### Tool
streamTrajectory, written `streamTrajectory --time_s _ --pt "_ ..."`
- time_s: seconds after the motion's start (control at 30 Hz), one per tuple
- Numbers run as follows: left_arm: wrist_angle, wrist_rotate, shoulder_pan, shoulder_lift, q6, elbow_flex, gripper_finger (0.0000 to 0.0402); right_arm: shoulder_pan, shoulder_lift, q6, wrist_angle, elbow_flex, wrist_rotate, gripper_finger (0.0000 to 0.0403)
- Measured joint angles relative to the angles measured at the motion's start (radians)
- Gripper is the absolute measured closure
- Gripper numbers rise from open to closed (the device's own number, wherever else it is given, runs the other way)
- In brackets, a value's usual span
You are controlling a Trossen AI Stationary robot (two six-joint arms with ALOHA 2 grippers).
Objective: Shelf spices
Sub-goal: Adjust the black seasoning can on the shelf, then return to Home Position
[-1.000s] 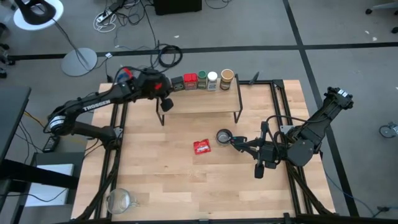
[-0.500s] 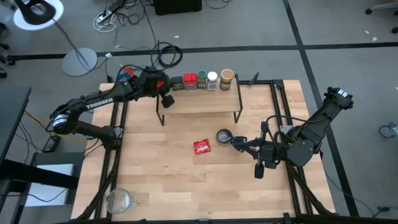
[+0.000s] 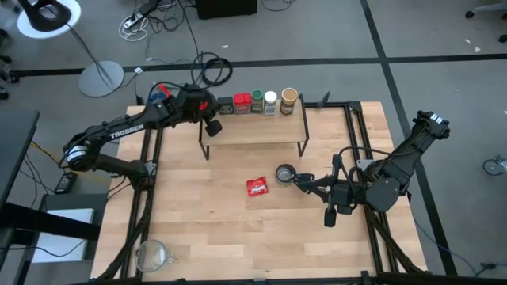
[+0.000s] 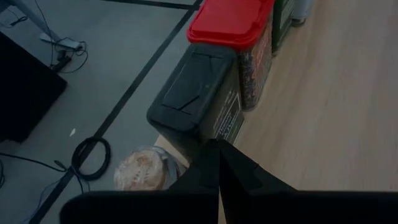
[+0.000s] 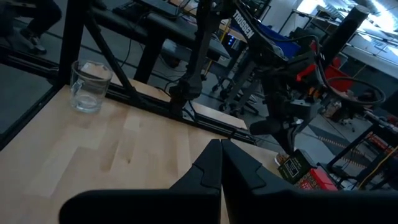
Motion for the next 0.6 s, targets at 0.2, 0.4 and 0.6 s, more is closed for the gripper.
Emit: streamTrajectory --time_s 0.2,0.4,0.6 --pt "-0.006 0.033 -0.029 -0.029 0.003 0.000 0.0398 -0.001 0.000 0.000 0.000 0.000 0.000 0.0402" --pt "0.020 0.082 -0.067 -0.128 -0.009 0.014 0.0398 -0.021 0.000 0.000 0.000 0.000 -0.013 0.0402" --pt "0.013 0.166 -0.102 -0.287 -0.036 0.075 0.0398 -0.047 0.000 0.000 0.000 0.000 -0.026 0.0402"
